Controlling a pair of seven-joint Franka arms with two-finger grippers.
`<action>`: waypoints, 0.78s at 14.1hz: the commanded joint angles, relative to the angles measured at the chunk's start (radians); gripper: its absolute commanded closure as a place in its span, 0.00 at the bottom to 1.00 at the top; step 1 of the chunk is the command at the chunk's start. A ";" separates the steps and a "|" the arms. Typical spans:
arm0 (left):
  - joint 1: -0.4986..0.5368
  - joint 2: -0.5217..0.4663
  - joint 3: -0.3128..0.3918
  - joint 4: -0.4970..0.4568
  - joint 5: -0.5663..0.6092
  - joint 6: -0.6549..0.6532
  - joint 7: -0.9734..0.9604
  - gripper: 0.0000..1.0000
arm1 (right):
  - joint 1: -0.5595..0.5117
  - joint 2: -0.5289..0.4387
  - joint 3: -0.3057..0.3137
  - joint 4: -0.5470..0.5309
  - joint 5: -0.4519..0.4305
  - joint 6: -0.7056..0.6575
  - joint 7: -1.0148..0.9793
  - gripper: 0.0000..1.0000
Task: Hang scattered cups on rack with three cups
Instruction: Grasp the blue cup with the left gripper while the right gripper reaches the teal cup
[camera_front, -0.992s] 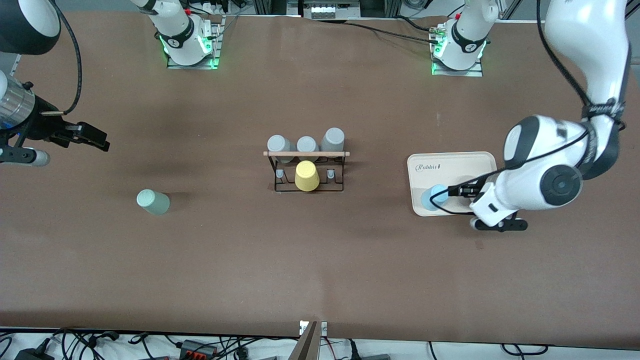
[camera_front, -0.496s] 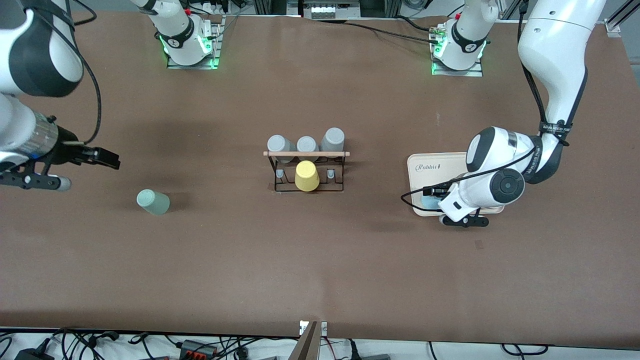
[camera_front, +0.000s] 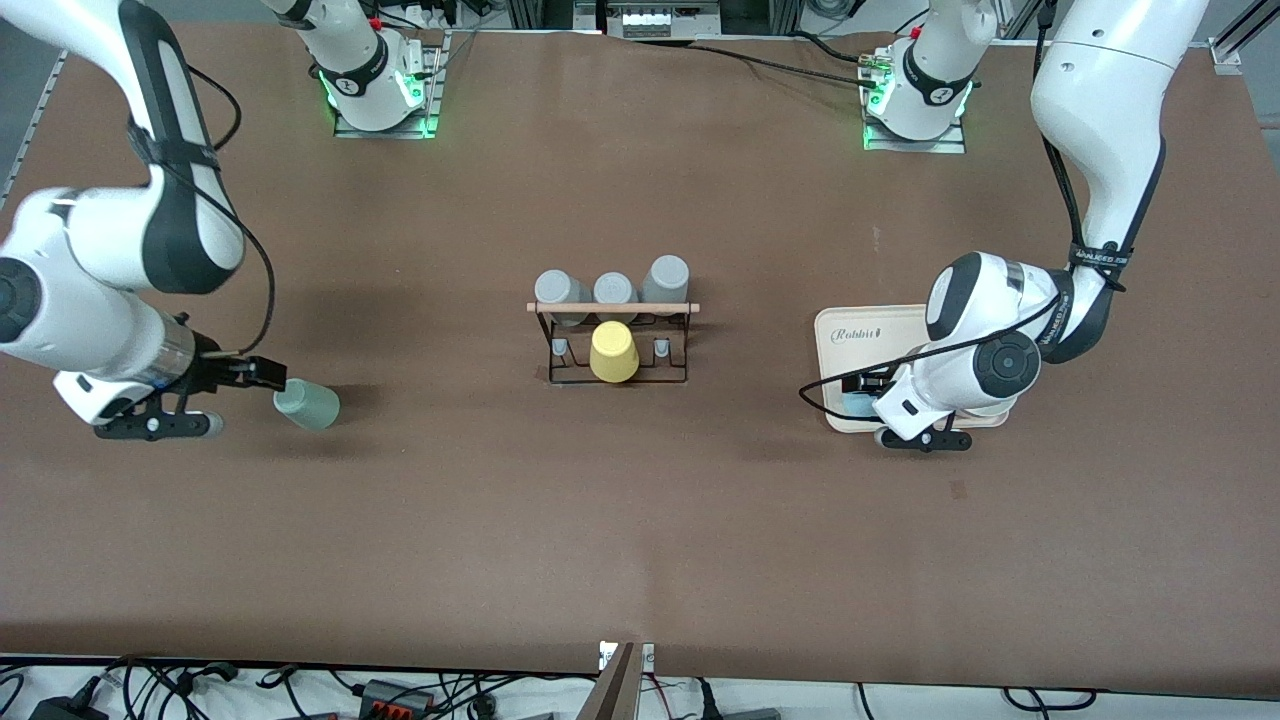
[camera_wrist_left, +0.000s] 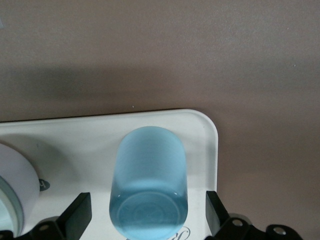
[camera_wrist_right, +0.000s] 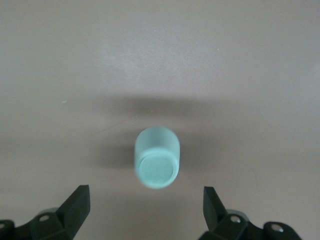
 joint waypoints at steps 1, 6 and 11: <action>-0.003 -0.029 0.001 -0.044 0.007 0.033 -0.046 0.05 | -0.027 0.013 0.008 -0.091 -0.010 0.135 -0.050 0.00; -0.006 -0.030 0.001 -0.040 0.009 0.031 -0.034 0.59 | -0.027 0.058 0.011 -0.158 -0.003 0.270 -0.049 0.00; -0.006 -0.058 -0.009 0.028 0.029 -0.038 0.038 0.99 | -0.022 0.073 0.017 -0.172 0.005 0.289 -0.044 0.00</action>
